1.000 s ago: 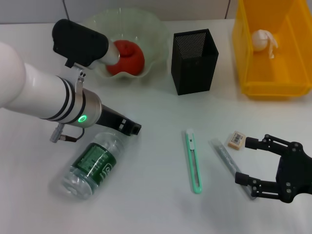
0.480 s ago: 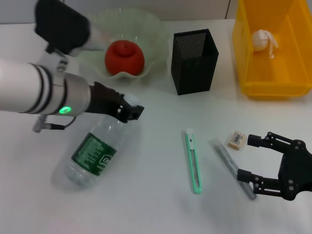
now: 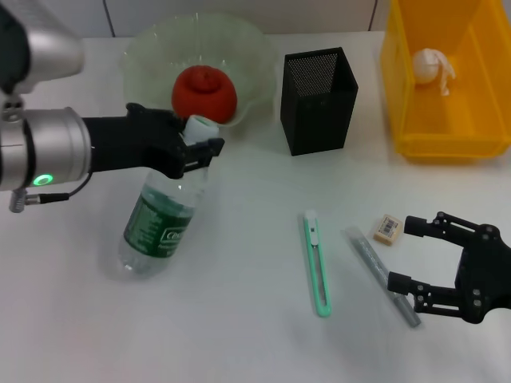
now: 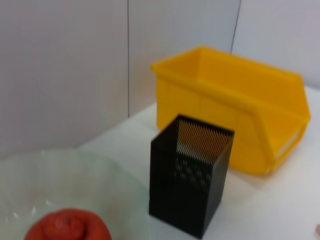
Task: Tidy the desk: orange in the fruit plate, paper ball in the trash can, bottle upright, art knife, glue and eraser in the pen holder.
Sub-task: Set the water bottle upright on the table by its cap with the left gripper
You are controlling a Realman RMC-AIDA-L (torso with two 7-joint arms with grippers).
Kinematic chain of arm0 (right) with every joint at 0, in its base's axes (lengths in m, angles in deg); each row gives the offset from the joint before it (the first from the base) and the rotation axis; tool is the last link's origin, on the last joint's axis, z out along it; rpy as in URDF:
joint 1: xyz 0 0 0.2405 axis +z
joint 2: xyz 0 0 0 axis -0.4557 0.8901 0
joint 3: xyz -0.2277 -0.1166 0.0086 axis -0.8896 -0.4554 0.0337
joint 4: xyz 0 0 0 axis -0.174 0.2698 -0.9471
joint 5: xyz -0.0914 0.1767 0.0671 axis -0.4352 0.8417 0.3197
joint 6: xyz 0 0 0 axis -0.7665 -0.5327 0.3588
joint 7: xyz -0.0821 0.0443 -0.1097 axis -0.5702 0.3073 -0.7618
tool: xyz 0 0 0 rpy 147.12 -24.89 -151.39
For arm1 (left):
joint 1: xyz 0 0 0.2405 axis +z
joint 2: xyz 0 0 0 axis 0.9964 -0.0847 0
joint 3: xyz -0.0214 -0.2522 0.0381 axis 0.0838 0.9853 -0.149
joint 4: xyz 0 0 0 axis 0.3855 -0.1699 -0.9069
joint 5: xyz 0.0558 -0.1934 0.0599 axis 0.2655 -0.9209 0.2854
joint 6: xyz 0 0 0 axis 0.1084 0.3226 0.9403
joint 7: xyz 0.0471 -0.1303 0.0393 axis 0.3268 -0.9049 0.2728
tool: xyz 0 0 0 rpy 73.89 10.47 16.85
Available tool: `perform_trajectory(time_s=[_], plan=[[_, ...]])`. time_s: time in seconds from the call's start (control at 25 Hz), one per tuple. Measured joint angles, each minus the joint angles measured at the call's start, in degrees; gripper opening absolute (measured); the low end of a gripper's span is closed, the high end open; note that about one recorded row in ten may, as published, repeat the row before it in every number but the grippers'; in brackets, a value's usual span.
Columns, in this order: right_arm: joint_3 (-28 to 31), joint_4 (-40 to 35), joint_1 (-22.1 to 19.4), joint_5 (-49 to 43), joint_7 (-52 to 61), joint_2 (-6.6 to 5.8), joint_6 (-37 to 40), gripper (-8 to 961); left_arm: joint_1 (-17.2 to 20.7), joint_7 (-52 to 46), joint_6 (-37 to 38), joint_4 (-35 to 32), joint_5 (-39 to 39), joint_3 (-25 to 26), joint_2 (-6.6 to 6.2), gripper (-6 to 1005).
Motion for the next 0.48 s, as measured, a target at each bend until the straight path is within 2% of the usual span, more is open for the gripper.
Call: perform_trajectory(time_s=[0.48], plan=[[0.0, -0.8, 0.2, 0.0, 1.1, 0.0, 0.1, 837, 1.2, 4.9, -0.4, 0.3, -4.5, 1.7, 0.0, 450]])
